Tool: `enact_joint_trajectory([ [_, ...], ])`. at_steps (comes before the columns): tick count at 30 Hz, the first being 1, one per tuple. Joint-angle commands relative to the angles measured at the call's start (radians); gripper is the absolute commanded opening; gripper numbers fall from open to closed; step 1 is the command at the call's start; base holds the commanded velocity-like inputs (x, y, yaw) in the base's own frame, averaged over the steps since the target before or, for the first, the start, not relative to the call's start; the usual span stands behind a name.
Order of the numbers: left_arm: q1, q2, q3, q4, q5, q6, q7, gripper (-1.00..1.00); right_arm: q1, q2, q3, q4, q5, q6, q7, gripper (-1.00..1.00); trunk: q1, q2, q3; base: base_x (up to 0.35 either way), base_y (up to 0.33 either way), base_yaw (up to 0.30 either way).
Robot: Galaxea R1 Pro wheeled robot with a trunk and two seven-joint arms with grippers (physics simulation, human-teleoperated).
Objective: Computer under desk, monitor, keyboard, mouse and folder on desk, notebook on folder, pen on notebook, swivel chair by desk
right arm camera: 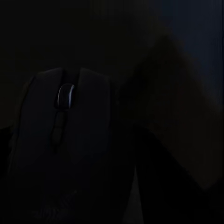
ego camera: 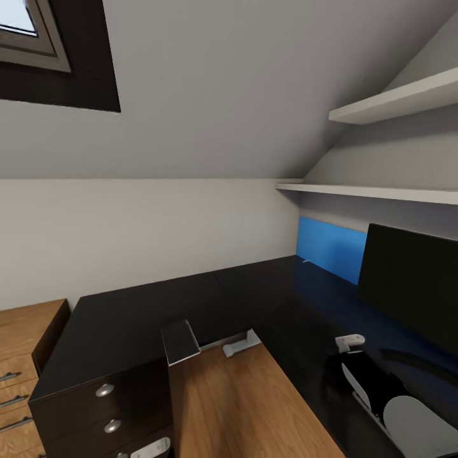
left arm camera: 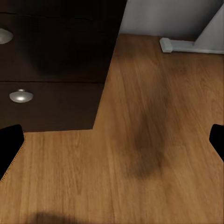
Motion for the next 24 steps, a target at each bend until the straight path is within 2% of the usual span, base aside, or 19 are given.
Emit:
enact_joint_trajectory([
  [1,0.000,0.005,-0.004,-0.002,0.010,-0.004,0.006,1.00,0.000,-0.001,0.007,-0.002,-0.010,0.005,-0.008,-1.00,0.000,-0.001,-0.001,0.022,-0.022,0.000],
  [7,0.000,0.012,-0.006,-0.001,0.010,-0.006,0.006,1.00,0.000,-0.001,0.007,-0.002,-0.010,0.004,-0.017,-1.00,0.000,-0.001,-0.001,0.140,-0.129,0.000],
  [16,0.000,0.014,-0.006,-0.001,0.013,-0.004,0.005,1.00,0.000,0.000,0.007,0.004,-0.010,0.006,-0.018,-1.00,0.000,-0.001,-0.001,0.019,-0.017,0.000],
  [17,0.000,0.014,-0.006,-0.001,0.013,-0.004,0.005,1.00,0.000,0.000,0.007,0.004,-0.010,0.006,-0.018,1.00,0.000,-0.001,-0.001,0.000,0.000,0.000],
  [24,0.000,0.014,-0.006,-0.001,0.013,-0.003,0.005,1.00,0.000,0.000,0.007,0.004,-0.010,0.008,-0.017,1.00,0.000,-0.001,-0.001,0.000,0.000,0.000],
])
